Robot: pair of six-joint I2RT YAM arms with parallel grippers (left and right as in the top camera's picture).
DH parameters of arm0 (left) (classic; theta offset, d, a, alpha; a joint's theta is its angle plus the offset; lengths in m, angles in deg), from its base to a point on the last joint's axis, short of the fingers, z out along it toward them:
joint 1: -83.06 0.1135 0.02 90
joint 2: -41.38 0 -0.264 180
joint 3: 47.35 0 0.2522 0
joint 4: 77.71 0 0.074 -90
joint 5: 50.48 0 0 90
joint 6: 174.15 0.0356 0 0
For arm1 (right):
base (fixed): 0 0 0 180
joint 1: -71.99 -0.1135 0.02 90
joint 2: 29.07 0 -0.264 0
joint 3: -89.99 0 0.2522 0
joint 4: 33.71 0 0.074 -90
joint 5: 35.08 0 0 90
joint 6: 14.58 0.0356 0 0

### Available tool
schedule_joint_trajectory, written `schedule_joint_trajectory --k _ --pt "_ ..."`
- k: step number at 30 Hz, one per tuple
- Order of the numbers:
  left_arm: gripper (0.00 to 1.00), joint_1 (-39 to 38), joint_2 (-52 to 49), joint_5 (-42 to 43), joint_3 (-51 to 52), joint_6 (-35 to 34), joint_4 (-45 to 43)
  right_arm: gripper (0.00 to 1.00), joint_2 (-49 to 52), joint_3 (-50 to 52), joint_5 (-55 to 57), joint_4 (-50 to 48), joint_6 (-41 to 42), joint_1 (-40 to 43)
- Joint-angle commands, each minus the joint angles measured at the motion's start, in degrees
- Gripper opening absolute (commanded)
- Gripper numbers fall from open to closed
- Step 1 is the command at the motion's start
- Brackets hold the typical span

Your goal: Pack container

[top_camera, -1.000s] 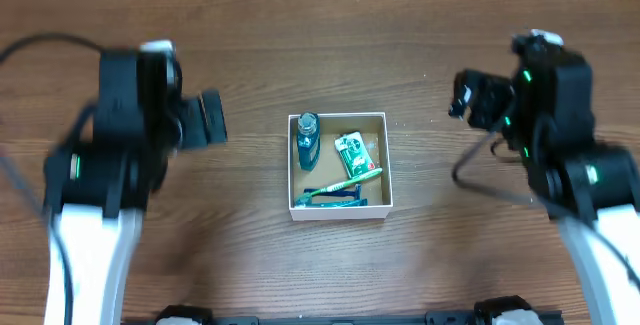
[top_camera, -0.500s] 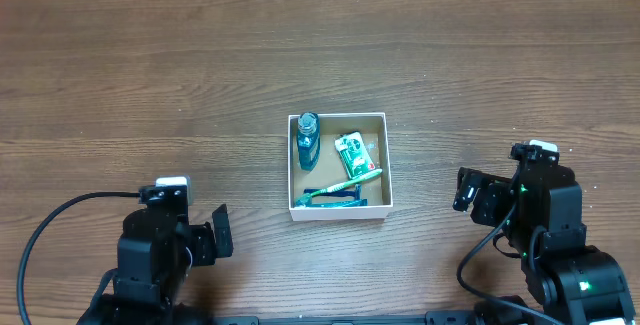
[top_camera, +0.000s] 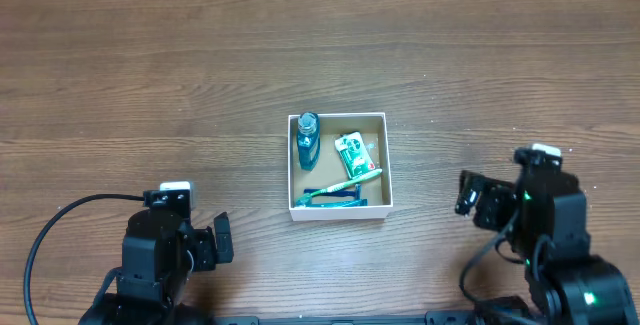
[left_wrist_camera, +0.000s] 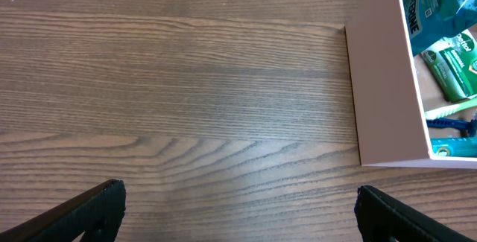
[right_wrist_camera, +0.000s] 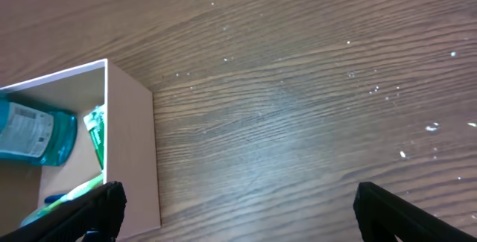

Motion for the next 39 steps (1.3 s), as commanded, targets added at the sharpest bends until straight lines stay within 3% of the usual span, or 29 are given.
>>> schedule_joint_trajectory --k 1,6,10,17,21,39 --pt "1.0 -0.2 -0.1 0.0 0.2 0.5 0.0 1.0 -8.1 2.6 0.6 -1.1 -0.2 0.1" --pt "1.0 -0.2 -0.1 0.0 0.2 0.5 0.0 1.0 -29.0 18.2 -1.0 -9.2 -0.2 0.3" --pt "1.0 -0.2 -0.1 0.0 0.2 0.5 0.0 1.0 -36.5 27.3 -1.4 -19.5 -1.7 0.3" --pt "1.0 -0.2 -0.1 0.0 0.2 0.5 0.0 1.0 -36.4 45.4 -4.2 -59.1 -17.0 0.5" --pt "1.0 -0.2 -0.1 0.0 0.2 0.5 0.0 1.0 -36.4 46.6 -7.8 -53.3 -21.1 0.7" --pt "1.0 -0.2 -0.1 0.0 0.2 0.5 0.0 1.0 -36.4 46.6 -7.6 -53.3 -21.2 0.7"
